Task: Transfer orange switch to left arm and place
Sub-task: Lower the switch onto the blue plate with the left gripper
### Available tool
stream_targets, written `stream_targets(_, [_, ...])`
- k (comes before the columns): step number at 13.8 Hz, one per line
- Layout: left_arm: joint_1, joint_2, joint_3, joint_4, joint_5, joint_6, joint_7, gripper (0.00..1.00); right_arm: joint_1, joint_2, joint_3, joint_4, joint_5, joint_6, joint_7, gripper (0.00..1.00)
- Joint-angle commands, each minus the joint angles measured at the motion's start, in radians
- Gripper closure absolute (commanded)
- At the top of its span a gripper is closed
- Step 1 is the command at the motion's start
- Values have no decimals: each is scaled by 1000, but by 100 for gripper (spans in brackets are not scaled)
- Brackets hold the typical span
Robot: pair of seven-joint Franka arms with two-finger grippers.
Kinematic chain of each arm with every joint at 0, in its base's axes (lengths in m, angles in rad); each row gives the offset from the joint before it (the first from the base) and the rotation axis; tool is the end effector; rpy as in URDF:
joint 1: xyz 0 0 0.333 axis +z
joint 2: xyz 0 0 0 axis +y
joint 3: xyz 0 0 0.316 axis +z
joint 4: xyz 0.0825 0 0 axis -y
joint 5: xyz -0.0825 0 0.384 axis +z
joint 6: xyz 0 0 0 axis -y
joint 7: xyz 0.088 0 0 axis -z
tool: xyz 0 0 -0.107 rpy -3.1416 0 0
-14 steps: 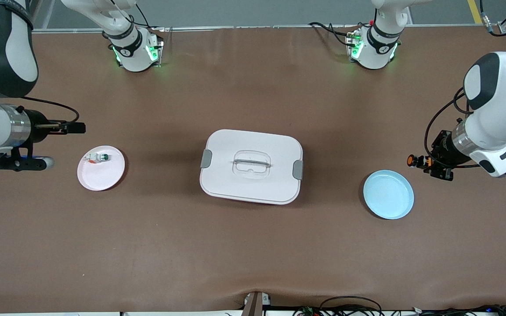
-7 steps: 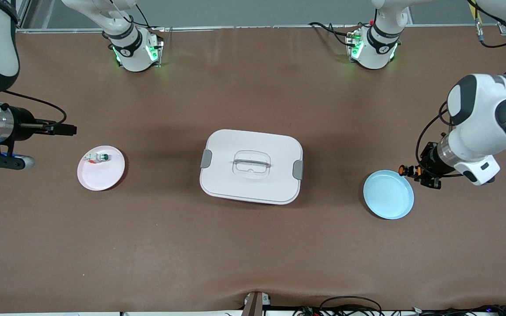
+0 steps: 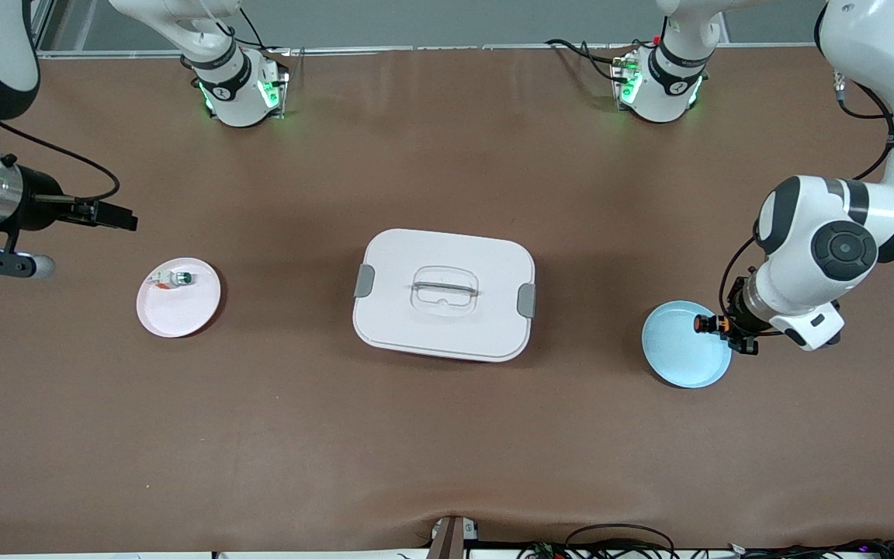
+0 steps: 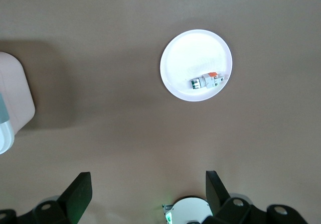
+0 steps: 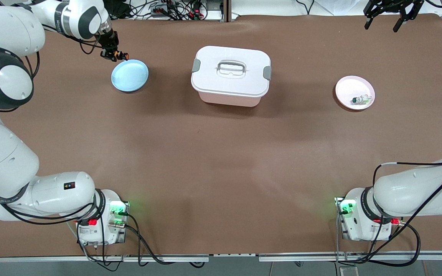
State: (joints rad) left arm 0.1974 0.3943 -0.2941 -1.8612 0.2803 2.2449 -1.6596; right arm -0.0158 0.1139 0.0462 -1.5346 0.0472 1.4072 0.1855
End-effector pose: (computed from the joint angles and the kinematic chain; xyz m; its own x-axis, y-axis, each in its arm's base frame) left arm 0.6337 -0.0417 0.3160 0.1579 0.9816 0.1077 0.9870 -0.1604 0.0146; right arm 0.5666 0.0215 0.5653 0.9586 -0.1466 -0.2442 -0.1530 -0.9882 -0.0074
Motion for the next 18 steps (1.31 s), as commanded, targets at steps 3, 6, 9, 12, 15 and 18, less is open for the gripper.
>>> stream_targets(3, [4, 54, -5, 14, 20, 60, -54, 100, 4, -71, 3, -36, 14, 21, 14, 0])
stream_targets(6, [7, 81, -5, 14, 20, 88, -55, 100, 26, -72, 4, -36, -1, 19, 14, 0])
stream_targets(9, [7, 107, -3, 14, 22, 111, -55, 100, 43, -94, 1, -36, -3, 41, 15, 0])
stream_targets(12, [7, 139, -2, 13, 42, 120, -55, 100, 37, -103, -5, -38, -1, 56, 15, 0])
stream_targets(15, [10, 156, -2, 4, 62, 134, -54, 100, 34, -115, -5, -48, -1, 68, 15, 0])
stream_targets(18, [20, 169, -2, 0, 102, 134, -54, 100, 31, -129, -6, -59, 0, 72, 15, 0])
